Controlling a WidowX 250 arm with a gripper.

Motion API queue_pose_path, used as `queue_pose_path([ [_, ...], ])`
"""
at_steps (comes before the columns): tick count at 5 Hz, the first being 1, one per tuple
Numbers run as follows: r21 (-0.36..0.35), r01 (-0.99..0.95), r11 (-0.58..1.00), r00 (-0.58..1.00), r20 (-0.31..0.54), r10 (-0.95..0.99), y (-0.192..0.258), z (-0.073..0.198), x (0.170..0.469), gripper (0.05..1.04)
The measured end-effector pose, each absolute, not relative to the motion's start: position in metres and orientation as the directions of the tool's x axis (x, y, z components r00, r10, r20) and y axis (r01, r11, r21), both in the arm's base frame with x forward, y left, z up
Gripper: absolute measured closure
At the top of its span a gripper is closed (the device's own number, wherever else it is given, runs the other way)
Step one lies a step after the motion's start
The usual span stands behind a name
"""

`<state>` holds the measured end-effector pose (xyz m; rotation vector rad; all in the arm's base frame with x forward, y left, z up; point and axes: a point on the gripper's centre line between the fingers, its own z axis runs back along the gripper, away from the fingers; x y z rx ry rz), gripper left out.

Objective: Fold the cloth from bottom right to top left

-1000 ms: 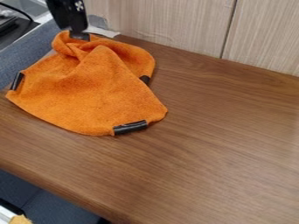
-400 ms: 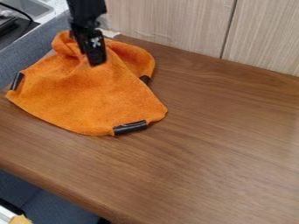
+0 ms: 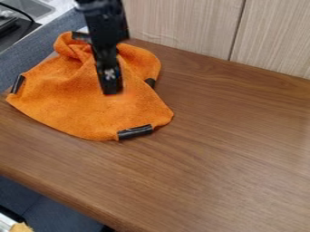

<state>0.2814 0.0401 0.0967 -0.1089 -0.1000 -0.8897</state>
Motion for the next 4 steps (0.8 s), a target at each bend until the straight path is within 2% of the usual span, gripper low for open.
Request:
queue_pose_path([
  [2, -0.044, 0.818, 0.573, 0.574, 0.11, -0.811, -0.002, 0.068, 0.251, 0.084],
  [3, 0.003, 0.835, 0.55, 0.546, 0.113, -0.83, -0.005, 0.054, 0.247, 0.084],
  [4, -0.016, 0.843, 0.538, 0.537, 0.106, -0.837, -0.006, 0.047, 0.246, 0.102],
])
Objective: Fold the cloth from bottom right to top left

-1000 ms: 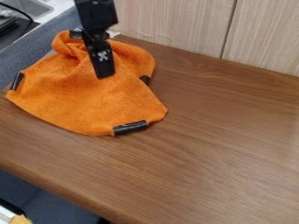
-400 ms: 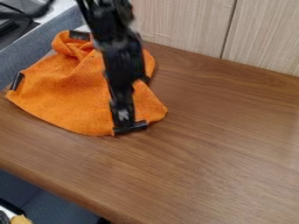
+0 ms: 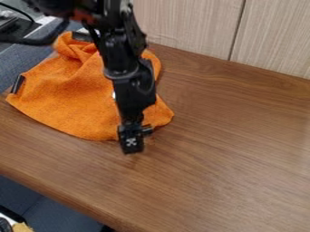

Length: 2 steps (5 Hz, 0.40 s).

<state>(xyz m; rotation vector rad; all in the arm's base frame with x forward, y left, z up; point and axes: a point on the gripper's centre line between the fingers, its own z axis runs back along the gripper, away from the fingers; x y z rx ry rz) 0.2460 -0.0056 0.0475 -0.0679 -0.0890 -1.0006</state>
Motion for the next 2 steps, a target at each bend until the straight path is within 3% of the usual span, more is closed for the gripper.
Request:
queue_pose_path([
  [1, -0.012, 0.847, 0.531, 0.529, 0.101, -0.842, -0.0061, 0.0441, 0.2474, 0.22],
  [2, 0.0, 0.847, 0.531, 0.528, 0.106, -0.842, -0.0061, 0.0438, 0.2491, 0.523],
])
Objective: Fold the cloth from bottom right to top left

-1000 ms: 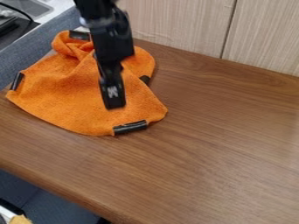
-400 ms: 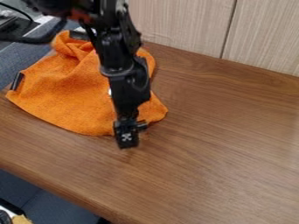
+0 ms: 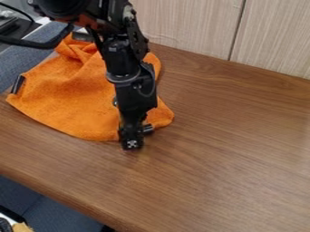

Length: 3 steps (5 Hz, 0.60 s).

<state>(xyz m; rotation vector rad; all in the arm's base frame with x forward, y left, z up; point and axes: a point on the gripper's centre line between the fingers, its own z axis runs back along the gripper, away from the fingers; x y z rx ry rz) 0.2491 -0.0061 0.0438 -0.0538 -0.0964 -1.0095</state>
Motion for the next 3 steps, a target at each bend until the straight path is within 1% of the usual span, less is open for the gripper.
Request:
queue_pose_path([
  [1, 0.005, 0.842, 0.539, 0.535, 0.108, -0.838, -0.0059, 0.0424, 0.2488, 0.797],
  [2, 0.012, 0.849, 0.528, 0.524, 0.113, -0.844, -0.0062, 0.0435, 0.2482, 0.949],
  [3, -0.005, 0.855, 0.519, 0.515, 0.123, -0.848, -0.0088, 0.0447, 0.2448, 1.007],
])
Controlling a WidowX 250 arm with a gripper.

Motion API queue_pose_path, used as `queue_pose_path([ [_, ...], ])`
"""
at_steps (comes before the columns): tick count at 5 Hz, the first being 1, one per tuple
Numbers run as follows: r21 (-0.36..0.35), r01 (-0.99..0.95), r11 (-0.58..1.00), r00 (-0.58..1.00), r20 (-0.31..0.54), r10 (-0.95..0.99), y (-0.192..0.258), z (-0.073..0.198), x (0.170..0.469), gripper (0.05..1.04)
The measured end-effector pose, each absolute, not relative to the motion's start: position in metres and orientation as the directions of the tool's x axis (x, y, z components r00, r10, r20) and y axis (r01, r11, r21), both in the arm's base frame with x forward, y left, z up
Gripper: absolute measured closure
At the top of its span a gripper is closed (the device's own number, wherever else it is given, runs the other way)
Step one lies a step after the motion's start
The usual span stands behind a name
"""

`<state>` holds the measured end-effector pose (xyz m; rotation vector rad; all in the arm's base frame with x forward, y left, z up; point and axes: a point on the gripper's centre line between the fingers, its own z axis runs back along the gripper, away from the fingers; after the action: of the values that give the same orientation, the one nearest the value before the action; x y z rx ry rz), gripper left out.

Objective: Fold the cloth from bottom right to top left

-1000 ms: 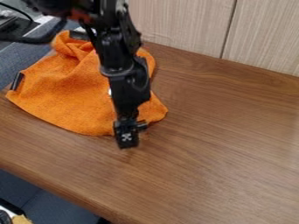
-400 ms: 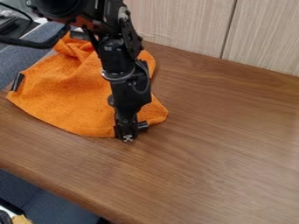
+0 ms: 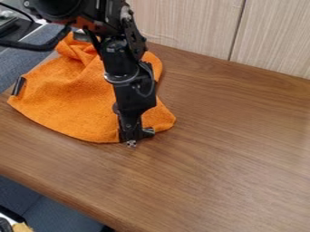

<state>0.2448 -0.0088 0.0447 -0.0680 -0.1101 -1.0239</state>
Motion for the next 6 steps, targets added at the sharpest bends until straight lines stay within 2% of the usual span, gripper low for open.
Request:
queue_pose_path([
  [1, -0.017, 0.854, 0.52, 0.516, 0.15, -0.843, -0.008, 0.054, 0.24, 1.014],
  [3, -0.013, 0.877, 0.48, 0.47, 0.229, -0.852, -0.014, 0.093, 0.235, 1.014],
  [4, 0.002, 0.844, 0.536, 0.519, 0.249, -0.818, 0.002, 0.117, 0.258, 1.014],
  [6, -0.008, 0.756, 0.654, 0.634, 0.259, -0.729, 0.041, 0.125, 0.319, 1.014],
])
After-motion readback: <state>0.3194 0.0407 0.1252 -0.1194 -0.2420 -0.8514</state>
